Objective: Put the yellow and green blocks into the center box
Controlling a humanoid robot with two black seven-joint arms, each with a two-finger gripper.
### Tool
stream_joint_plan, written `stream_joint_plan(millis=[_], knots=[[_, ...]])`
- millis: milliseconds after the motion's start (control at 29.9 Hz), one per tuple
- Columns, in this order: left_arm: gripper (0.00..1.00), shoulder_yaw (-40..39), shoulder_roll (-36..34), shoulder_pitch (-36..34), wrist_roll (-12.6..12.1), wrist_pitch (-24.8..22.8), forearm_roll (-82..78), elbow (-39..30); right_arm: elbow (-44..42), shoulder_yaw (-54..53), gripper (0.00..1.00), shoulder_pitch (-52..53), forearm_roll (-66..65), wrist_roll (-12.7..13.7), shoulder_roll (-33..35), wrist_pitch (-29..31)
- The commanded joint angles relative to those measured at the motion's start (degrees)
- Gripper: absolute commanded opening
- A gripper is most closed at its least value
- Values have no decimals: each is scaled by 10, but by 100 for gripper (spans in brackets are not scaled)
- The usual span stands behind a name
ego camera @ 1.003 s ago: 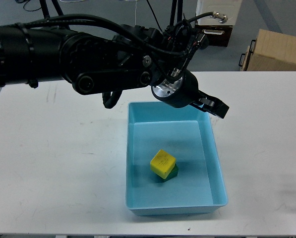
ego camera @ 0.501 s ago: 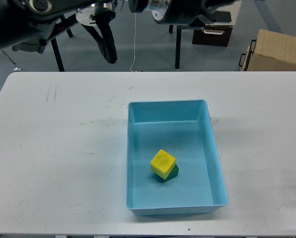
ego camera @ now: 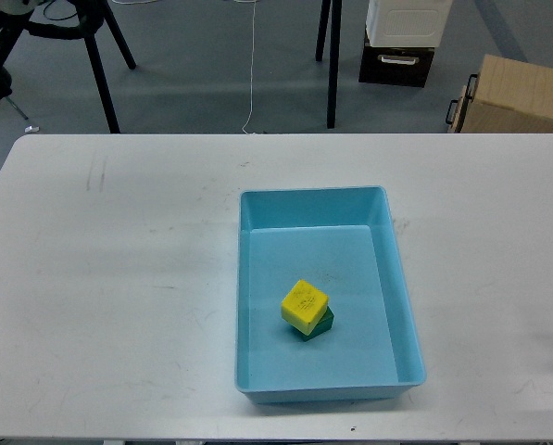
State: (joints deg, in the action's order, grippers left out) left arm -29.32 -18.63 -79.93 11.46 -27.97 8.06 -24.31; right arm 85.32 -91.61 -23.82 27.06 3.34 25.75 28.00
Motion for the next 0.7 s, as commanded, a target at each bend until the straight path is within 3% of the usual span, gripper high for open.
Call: stream_joint_plan(millis=[0, 167, 368, 535, 669], knots=[[94, -78, -24, 53, 0, 0, 1, 1, 2, -4, 99, 2, 1, 0, 0, 0], [94, -141, -38, 106, 0, 0, 2, -3, 2, -6, 99, 5, 4, -2, 0, 0], [94, -168, -68, 167, 0, 0, 3, -40, -1, -12, 99, 12, 5, -27, 6, 0], [94, -186, -116, 248, -1, 0, 3, -121, -2, -14, 99, 21, 5, -33, 26, 0], [94, -244, -159, 350, -2, 0, 4, -221, -2, -10, 99, 20, 5, -33, 28, 0]])
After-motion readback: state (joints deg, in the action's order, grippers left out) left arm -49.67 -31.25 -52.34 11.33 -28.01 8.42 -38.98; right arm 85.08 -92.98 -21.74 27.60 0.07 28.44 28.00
